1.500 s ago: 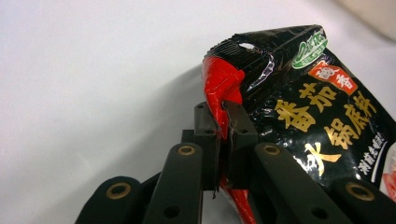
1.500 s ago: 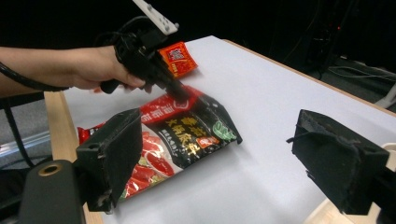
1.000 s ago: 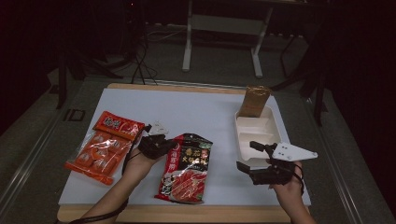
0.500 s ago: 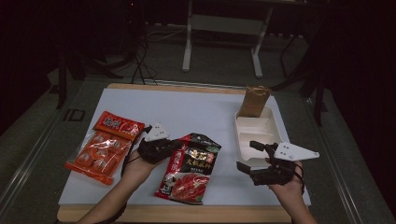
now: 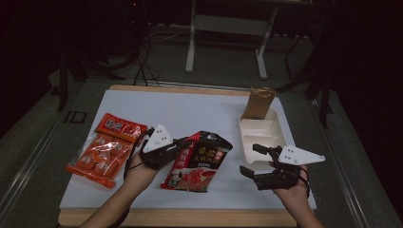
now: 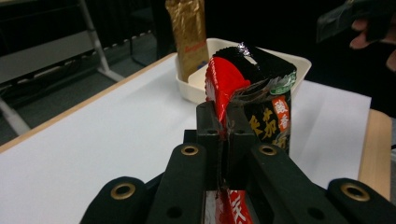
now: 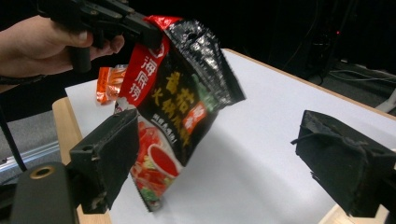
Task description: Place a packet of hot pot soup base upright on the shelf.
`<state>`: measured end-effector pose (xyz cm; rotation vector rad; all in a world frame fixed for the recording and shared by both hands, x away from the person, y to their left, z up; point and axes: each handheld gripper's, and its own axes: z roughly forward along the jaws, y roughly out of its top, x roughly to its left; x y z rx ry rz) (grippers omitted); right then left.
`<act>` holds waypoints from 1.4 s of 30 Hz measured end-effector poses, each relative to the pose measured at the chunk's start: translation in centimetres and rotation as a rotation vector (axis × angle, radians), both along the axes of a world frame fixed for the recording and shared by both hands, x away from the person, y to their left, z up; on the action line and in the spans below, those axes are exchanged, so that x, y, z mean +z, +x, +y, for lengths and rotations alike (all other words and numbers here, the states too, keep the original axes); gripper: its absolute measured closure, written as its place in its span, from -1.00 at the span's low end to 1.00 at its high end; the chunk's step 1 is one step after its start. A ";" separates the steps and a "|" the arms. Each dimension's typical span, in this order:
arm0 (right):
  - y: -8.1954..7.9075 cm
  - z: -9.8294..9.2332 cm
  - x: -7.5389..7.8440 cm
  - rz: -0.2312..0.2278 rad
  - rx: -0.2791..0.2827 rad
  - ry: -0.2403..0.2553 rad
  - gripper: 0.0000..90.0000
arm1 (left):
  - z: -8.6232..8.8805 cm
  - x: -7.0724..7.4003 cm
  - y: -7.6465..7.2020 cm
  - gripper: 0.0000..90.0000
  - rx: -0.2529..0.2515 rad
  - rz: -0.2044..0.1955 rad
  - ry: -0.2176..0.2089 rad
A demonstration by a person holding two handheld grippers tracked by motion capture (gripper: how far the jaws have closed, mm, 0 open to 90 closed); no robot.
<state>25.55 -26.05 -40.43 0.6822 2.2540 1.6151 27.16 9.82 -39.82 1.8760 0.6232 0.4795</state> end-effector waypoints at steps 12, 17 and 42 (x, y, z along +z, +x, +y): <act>0.6 0.3 1.0 0.030 -0.014 0.018 -0.37 | 0.4 0.4 0.8 0.97 -0.028 -0.025 -0.121; 0.9 0.6 1.9 0.032 -0.018 0.038 -0.24 | 0.7 0.6 0.9 0.97 -0.053 -0.032 -0.180; 1.6 2.8 3.2 -0.026 0.049 0.101 0.59 | -1.0 1.2 0.5 0.96 -0.142 -0.028 -0.313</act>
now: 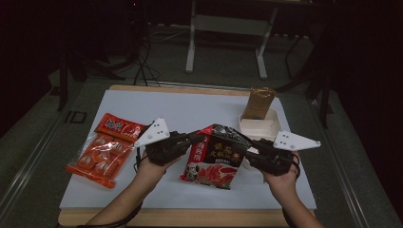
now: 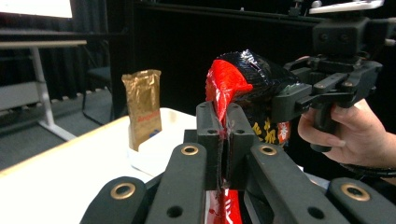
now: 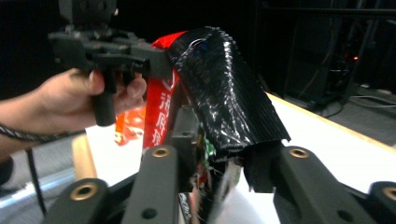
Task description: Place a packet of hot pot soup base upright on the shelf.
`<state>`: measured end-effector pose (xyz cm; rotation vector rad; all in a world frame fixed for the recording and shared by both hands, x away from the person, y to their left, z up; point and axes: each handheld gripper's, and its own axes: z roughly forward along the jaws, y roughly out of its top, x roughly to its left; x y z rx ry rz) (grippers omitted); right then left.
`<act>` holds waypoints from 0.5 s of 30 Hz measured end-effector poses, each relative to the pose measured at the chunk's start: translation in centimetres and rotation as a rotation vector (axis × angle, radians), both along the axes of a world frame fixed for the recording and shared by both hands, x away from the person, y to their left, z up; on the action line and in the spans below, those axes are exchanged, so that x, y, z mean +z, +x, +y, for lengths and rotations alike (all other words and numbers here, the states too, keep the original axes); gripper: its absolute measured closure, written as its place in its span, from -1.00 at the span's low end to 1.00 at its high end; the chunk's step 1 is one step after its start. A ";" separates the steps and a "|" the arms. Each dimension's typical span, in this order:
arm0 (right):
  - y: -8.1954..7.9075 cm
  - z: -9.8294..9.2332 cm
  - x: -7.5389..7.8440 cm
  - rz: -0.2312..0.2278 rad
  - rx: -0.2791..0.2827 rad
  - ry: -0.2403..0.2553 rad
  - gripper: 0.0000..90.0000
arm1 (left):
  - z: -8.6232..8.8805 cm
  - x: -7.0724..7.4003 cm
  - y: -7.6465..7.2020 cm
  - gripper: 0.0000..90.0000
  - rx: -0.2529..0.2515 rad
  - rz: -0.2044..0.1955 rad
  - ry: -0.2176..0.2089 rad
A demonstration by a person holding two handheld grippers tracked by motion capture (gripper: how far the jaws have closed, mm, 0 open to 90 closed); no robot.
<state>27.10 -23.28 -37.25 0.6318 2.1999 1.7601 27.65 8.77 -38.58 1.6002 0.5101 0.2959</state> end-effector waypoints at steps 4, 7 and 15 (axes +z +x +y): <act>-0.2 0.1 0.4 -0.002 -0.003 -0.023 0.67 | 0.2 -0.4 0.5 0.96 -0.032 0.024 -0.023; 0.1 -0.3 0.8 0.025 0.008 -0.008 0.70 | 0.1 -0.4 0.6 0.95 -0.044 0.023 -0.019; -0.1 -0.7 1.8 0.005 0.011 -0.007 0.71 | 0.0 0.3 0.6 0.81 -0.063 0.001 -0.018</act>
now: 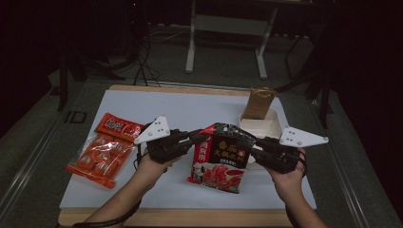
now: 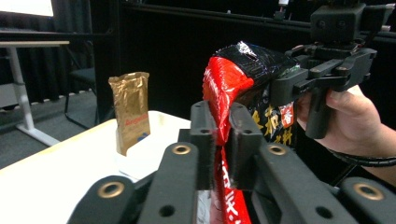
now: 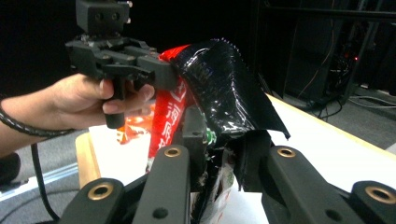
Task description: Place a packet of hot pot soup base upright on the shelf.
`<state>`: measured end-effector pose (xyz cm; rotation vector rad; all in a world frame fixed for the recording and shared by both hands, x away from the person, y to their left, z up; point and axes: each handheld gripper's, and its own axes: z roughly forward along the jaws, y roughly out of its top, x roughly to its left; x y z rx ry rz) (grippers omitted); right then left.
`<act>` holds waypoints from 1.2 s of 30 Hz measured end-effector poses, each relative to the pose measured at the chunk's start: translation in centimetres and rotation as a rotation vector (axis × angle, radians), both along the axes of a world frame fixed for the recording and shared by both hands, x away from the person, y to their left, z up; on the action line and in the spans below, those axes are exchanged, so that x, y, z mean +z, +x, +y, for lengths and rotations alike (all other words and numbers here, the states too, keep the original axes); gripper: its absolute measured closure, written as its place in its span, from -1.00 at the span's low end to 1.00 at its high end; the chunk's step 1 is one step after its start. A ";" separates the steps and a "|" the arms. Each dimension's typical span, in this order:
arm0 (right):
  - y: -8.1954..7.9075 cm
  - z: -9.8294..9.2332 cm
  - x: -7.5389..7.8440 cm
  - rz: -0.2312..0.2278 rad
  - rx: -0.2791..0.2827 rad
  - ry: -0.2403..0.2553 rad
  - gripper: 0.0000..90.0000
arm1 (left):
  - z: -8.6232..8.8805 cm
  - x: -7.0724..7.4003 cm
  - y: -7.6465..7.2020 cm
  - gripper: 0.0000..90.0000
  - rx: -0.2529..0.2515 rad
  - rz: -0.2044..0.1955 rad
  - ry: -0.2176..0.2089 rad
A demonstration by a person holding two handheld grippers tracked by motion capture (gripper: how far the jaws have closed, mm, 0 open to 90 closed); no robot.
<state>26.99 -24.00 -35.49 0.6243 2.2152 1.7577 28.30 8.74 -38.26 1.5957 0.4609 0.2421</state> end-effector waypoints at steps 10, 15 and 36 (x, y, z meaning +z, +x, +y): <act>0.5 -0.7 0.6 -0.002 -0.015 0.010 0.71 | 1.0 1.5 -0.3 -0.35 0.097 0.008 -0.011; 0.9 -1.4 1.2 -0.013 -0.038 0.027 0.71 | 1.7 1.3 -0.6 -0.84 0.122 0.009 -0.028; 5.1 -5.7 4.0 -0.080 -0.176 0.051 0.71 | 5.4 -5.3 -2.6 -0.95 0.203 0.115 0.083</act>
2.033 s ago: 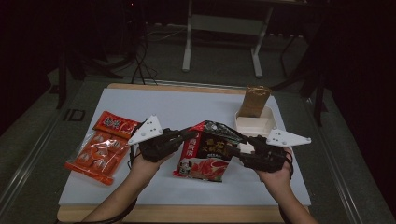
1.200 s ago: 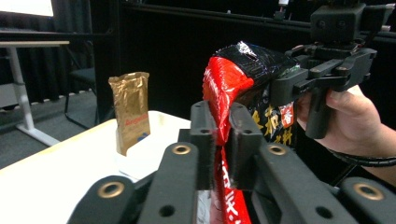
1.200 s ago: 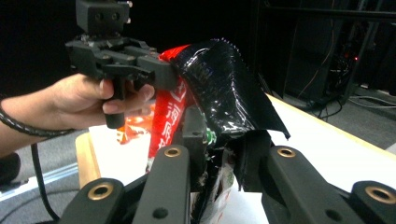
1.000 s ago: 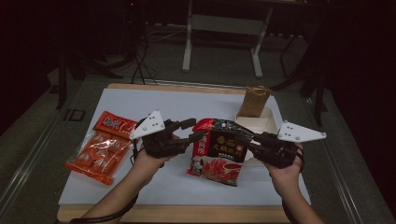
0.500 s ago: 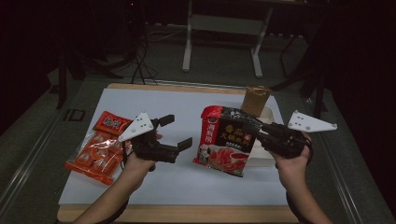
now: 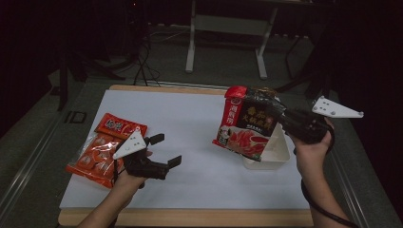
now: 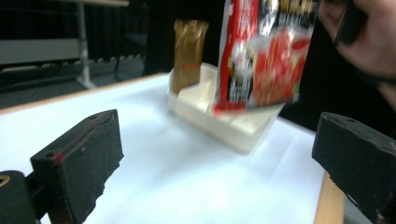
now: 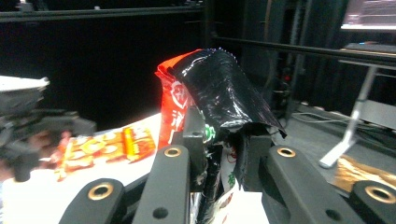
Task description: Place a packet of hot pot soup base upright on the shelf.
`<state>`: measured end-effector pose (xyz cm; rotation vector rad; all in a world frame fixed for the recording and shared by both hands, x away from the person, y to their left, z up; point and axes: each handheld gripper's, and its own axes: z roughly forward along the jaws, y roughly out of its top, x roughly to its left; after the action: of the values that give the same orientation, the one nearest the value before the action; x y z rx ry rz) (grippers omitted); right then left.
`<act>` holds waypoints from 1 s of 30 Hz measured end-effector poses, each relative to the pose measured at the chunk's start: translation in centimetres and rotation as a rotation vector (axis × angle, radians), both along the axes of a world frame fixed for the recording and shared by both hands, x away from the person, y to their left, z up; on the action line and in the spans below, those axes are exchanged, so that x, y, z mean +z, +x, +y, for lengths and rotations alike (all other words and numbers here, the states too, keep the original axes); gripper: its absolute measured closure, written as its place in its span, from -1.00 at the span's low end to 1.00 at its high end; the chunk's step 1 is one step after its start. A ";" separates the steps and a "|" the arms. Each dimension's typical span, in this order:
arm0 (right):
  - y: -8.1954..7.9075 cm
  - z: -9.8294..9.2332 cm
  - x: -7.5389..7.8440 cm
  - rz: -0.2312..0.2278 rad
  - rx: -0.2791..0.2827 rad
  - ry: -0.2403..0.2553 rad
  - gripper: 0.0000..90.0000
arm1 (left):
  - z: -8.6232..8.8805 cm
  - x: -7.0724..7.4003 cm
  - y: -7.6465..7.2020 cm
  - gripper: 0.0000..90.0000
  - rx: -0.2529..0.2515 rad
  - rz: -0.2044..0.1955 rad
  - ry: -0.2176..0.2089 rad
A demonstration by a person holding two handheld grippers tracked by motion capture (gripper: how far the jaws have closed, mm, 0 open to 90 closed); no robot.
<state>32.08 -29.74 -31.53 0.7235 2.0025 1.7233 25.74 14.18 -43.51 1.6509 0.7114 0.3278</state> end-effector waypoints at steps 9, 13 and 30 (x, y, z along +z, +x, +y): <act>1.8 -1.9 0.0 -0.011 -0.049 0.005 0.71 | 0.5 -2.2 -1.1 -0.95 0.001 -0.035 0.020; 3.0 -3.3 -0.4 -0.010 -0.080 0.001 0.71 | 0.6 -3.6 -2.0 -0.95 -0.002 -0.024 0.016; 6.7 -7.4 -2.0 0.000 -0.195 -0.012 0.71 | 1.0 -5.3 -2.6 -0.95 0.025 -0.031 0.032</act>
<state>38.82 -37.09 -33.52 0.8826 1.8723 1.5972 23.10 15.14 -48.78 1.6649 0.7070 0.3835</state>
